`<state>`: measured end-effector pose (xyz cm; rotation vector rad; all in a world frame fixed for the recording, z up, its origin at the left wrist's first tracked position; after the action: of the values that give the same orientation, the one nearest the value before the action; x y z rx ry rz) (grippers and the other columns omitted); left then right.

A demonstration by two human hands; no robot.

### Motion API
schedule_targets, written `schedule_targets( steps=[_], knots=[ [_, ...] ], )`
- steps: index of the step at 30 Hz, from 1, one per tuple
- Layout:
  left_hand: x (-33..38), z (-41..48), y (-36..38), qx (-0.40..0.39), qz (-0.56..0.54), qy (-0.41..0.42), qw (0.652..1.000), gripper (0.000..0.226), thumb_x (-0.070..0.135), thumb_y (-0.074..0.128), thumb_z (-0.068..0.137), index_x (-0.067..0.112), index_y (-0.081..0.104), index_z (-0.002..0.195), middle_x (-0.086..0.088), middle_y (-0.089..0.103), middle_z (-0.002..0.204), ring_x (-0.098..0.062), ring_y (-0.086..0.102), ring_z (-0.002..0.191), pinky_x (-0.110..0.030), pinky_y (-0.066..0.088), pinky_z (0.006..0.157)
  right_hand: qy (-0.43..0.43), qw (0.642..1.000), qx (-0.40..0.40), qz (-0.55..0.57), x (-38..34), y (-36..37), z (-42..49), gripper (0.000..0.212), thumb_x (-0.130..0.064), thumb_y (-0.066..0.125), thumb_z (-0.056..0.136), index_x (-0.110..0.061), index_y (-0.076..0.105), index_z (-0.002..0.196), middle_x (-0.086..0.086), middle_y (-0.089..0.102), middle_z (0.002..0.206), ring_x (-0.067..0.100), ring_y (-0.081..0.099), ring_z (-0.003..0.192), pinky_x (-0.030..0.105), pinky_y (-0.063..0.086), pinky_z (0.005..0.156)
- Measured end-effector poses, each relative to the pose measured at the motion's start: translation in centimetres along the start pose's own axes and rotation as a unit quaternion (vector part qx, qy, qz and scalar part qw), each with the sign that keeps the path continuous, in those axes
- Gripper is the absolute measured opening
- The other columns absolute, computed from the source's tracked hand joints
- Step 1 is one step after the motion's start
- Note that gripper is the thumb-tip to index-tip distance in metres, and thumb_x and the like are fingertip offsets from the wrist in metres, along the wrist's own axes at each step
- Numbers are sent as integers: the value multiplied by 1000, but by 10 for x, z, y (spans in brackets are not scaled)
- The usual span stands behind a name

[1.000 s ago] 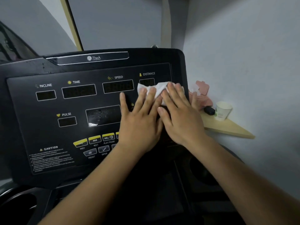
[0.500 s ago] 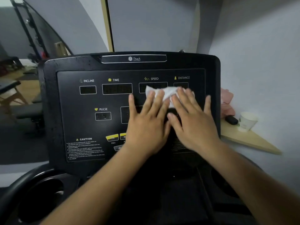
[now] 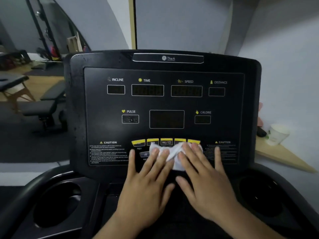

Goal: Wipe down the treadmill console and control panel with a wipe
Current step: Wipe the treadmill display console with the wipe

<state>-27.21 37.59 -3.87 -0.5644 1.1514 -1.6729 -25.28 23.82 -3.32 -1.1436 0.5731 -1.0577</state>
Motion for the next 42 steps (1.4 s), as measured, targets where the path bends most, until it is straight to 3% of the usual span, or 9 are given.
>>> schedule_targets(
  steps=[5,8,12,19,25,29,31,36,42],
  knots=[
    [-67,108,-64,71,42,-76,994,60,47,25,101,17,34,152,-7,23,162,-26,19,150,-70,1,113,45,997,68,-9,16,-77,118,65,-51,14,99,-17,21,154,2,8,164,18,-1,150,64,1,116],
    [-95,132,-87,86,46,-89,991,58,43,19,102,20,30,154,-4,18,164,-23,13,151,-69,-2,114,61,994,88,-5,14,-103,155,65,-50,13,100,-16,19,155,3,7,165,19,-1,151,61,-1,118],
    [-89,81,-61,87,-2,-94,992,59,44,27,101,17,32,153,-5,17,164,-24,13,151,-67,6,115,42,995,88,-6,-12,-76,129,66,-52,17,99,-15,21,154,4,8,164,19,-2,151,63,3,117],
    [-88,-65,1,22,-11,-70,997,56,43,42,95,22,46,147,0,27,161,-21,25,148,-69,23,109,-91,996,10,-16,-98,11,25,70,-56,40,92,-9,45,145,8,25,160,24,22,148,65,19,112],
    [-146,-6,-44,71,13,-108,992,56,44,35,98,22,42,149,-3,30,159,-22,28,147,-70,13,112,-73,995,60,-42,-102,-47,129,71,-55,27,96,-9,37,149,10,24,161,24,18,149,65,6,116],
    [-203,58,-95,104,20,-166,980,55,42,25,101,22,36,151,-3,22,163,-22,18,150,-67,1,114,-26,995,80,-61,-104,-99,206,72,-58,7,98,-16,14,156,5,5,165,20,0,151,62,-4,117],
    [-211,66,-104,113,8,-174,978,57,40,22,100,21,35,152,-3,20,163,-22,15,151,-63,0,116,-18,995,92,-41,-108,-106,218,71,-57,6,98,-15,12,156,5,4,165,19,-2,151,61,-3,117],
    [-191,14,-69,112,-28,-174,978,57,39,29,100,16,35,152,-7,21,163,-24,15,151,-54,9,120,-72,992,103,-23,-131,-65,169,67,-51,22,99,-12,23,154,9,14,163,23,7,151,64,5,116],
    [-136,-107,-4,31,-51,-155,986,55,38,35,99,13,43,148,-7,25,161,-25,17,150,-55,19,117,-194,981,12,-11,-175,17,56,69,-54,38,94,-10,41,147,7,26,160,20,14,150,63,14,114]
  ],
)
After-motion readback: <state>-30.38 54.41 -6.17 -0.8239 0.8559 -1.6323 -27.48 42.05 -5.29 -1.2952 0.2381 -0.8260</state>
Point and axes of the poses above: each hand's wrist, its own z-axis towards the middle knuckle, its own y-axis out of the palm, x = y × z, the point moved 7 cm from there along z, towards the middle knuckle
